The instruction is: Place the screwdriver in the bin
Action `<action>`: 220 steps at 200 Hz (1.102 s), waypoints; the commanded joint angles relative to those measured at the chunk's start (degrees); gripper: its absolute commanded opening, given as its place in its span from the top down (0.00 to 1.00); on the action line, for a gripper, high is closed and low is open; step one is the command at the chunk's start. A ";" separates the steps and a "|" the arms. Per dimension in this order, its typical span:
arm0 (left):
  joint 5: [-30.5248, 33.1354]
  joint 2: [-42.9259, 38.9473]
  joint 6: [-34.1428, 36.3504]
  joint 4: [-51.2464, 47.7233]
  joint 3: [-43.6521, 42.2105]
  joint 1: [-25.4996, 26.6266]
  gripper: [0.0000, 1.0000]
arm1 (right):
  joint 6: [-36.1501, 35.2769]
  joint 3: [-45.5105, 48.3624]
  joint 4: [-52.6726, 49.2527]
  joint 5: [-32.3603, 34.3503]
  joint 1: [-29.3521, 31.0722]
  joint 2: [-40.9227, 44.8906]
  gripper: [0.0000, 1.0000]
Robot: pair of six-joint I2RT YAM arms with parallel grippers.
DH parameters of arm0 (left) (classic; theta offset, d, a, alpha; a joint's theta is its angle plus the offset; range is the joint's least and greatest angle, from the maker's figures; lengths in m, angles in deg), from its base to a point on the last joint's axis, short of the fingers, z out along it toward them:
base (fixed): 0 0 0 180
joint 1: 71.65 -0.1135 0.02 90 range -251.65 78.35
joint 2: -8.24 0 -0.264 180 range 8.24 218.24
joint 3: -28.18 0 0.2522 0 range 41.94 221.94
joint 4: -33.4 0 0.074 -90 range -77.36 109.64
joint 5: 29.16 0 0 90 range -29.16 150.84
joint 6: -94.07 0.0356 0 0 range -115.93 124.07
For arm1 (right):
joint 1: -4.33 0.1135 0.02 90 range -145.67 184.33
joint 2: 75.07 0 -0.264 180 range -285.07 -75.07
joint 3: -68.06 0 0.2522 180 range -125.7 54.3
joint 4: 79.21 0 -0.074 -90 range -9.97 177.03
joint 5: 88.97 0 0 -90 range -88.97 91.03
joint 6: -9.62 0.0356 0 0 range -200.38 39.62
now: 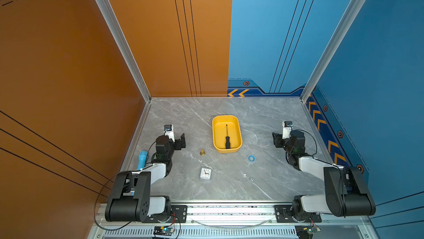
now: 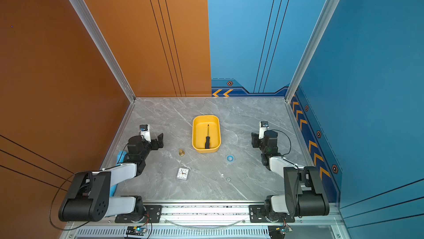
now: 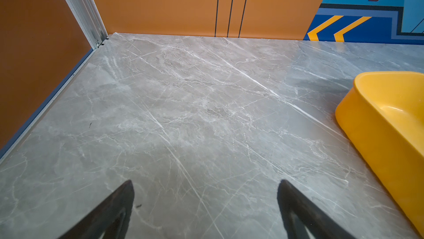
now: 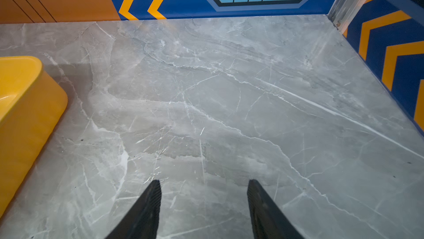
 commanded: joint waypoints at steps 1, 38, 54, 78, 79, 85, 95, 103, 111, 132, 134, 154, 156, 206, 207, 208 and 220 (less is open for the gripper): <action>1.17 1.60 1.88 5.48 -0.16 -0.52 0.02 | 1.01 0.37 5.14 3.49 -0.31 -0.94 0.42; 1.29 9.50 2.38 14.79 -0.95 -0.36 0.02 | 0.34 2.67 11.17 5.70 -0.31 -1.62 0.42; 1.53 12.42 2.89 18.55 -1.25 0.24 0.02 | 0.47 4.69 16.87 7.03 -0.31 -3.61 0.42; 2.19 11.96 2.79 17.67 -1.26 0.27 0.02 | 0.75 5.91 22.01 7.83 -0.31 -6.62 0.42; 2.21 11.98 2.82 17.69 -1.23 0.27 0.02 | 0.75 5.90 22.09 7.82 -0.31 -6.73 0.42; 2.32 12.01 2.93 17.49 -1.05 0.36 0.02 | 0.75 5.90 22.69 8.19 -0.16 -7.51 0.42; 2.48 12.18 2.91 16.55 -0.39 0.38 0.02 | 0.65 5.71 23.25 9.01 0.08 -8.84 0.41; 2.34 12.12 2.89 14.25 0.69 0.32 0.02 | 0.53 5.51 23.58 8.79 0.21 -9.44 0.41; 2.24 12.06 2.94 10.89 2.41 0.27 0.02 | 0.40 4.76 20.68 8.93 0.21 -8.68 0.41; 2.05 12.01 2.81 9.85 2.82 0.18 0.02 | 0.79 4.15 20.30 8.41 -0.20 -9.15 0.41; 2.05 12.00 2.80 9.83 2.88 0.18 0.02 | 0.83 3.94 20.01 8.31 -0.22 -9.07 0.40; 1.96 12.09 2.84 9.84 2.87 0.10 0.02 | 1.19 3.89 20.10 7.38 -0.72 -9.22 0.37; 1.96 12.09 2.78 9.81 2.89 0.05 0.02 | 1.17 3.88 20.07 7.33 -0.79 -9.22 0.36; 1.83 12.06 2.85 9.79 2.91 0.01 0.02 | 1.36 3.88 20.15 7.06 -0.93 -9.22 0.22; 1.81 12.03 2.85 9.79 2.87 0.01 0.02 | 1.36 3.88 20.15 7.04 -0.93 -9.22 0.21; 1.84 12.02 2.85 9.79 2.86 0.05 0.02 | 1.36 3.88 20.15 7.08 -0.93 -9.22 0.21; 1.78 12.08 2.79 9.79 2.92 0.01 0.02 | 1.34 3.90 20.14 7.18 -0.95 -9.22 0.18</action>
